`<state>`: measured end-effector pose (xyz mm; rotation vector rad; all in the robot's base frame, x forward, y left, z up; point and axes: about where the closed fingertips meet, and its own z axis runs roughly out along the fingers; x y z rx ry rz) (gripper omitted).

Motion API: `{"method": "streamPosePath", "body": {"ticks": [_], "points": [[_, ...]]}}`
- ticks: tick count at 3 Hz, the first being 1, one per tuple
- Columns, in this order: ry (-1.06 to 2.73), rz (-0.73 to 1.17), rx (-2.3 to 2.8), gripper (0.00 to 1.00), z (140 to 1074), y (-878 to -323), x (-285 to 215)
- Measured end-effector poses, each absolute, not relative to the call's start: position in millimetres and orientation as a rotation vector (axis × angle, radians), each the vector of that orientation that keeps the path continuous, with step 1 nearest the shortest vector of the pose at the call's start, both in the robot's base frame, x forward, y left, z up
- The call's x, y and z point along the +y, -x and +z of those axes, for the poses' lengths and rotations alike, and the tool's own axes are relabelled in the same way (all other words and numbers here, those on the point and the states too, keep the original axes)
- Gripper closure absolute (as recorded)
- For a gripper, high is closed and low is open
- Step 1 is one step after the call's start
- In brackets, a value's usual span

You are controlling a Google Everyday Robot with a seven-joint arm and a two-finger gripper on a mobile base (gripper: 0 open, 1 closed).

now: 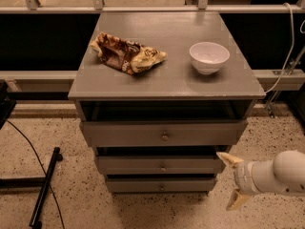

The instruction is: Open middle drawer

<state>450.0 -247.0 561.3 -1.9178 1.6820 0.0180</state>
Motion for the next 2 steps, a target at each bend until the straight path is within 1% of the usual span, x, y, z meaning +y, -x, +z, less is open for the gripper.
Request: {"method": "streamPosePath", "body": {"ticks": [1,2], "points": [[1.937,-0.01,1.696,0.0,544.8,-442.9,-244.9],[1.987,0.031,1.667,0.0,498.7,-469.7,-238.1]]}}
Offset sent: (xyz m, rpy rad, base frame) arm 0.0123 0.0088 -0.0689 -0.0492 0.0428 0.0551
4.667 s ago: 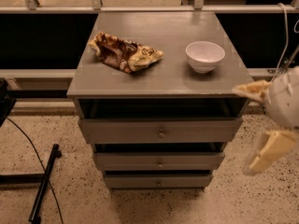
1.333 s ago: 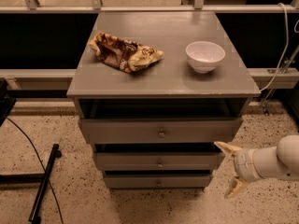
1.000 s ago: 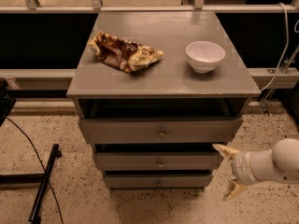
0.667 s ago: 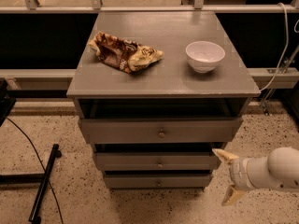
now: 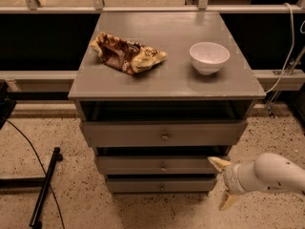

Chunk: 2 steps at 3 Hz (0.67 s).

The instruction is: Open middle drawer

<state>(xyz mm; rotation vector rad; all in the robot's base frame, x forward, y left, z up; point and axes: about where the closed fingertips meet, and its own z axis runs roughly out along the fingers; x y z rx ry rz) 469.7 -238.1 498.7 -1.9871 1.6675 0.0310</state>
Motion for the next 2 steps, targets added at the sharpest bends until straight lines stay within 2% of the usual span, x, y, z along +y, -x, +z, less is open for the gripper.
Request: {"method": "streamPosePath", "body": {"ticks": [2], "points": [[1.991,0.027,1.601,0.0,481.9,-486.1,-223.5]]}}
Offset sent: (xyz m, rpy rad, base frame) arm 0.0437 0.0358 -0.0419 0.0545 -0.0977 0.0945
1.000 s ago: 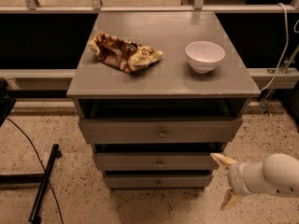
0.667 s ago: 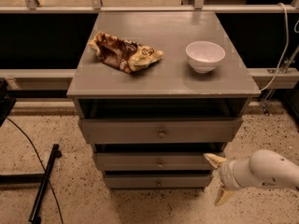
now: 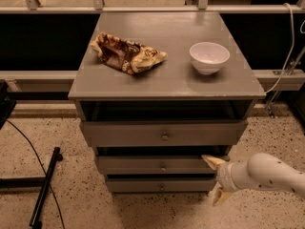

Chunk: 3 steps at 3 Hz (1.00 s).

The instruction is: Open middle drawer

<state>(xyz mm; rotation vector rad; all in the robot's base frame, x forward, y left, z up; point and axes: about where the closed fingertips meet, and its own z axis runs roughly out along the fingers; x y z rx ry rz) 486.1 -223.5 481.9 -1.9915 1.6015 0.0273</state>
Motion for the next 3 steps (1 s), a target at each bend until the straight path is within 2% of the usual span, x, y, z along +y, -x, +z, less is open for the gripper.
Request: {"method": "streamPosePath", "body": {"ticks": [3], "points": [[1.994,-0.019,1.473,0.0,445.3,-543.1,-181.0]]}}
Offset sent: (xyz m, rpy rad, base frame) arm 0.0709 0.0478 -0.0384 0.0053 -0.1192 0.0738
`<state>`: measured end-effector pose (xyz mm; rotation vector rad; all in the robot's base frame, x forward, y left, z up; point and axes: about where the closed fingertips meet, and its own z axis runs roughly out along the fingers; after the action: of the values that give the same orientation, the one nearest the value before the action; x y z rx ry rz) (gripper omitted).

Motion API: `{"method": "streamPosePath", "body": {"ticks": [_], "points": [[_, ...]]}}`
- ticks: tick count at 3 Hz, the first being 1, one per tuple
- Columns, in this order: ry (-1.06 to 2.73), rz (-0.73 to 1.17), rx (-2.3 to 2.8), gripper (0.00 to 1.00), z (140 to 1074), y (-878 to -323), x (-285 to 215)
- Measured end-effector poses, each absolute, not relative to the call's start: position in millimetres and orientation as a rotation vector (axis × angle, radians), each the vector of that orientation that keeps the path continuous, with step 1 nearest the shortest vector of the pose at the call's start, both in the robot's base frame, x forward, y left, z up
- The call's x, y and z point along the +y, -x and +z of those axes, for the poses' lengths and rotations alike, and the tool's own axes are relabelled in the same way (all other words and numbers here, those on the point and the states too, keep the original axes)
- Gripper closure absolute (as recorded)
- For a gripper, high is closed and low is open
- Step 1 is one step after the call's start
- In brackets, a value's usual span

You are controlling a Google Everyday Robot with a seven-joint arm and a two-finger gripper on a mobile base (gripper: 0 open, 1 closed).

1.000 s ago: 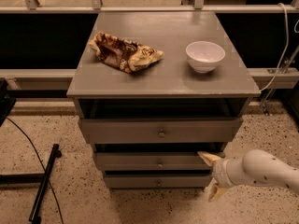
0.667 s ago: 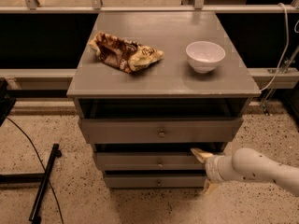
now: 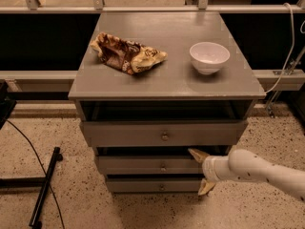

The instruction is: Open middle drawer

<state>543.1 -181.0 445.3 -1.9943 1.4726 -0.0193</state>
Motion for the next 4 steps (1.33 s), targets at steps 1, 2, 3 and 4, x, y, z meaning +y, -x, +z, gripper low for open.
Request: {"method": "streamPosePath", "body": {"ticks": [1,2,3,4], "points": [[1.971,-0.006,1.48,0.0,442.0,-537.6,-180.4],[1.96,0.015,1.512,0.0,436.5,-531.4,-181.1],[1.938,0.043,1.553,0.1,427.0,-536.4,-184.2],[1.923,0.06,1.58,0.0,415.2,-559.4,-185.7]]}}
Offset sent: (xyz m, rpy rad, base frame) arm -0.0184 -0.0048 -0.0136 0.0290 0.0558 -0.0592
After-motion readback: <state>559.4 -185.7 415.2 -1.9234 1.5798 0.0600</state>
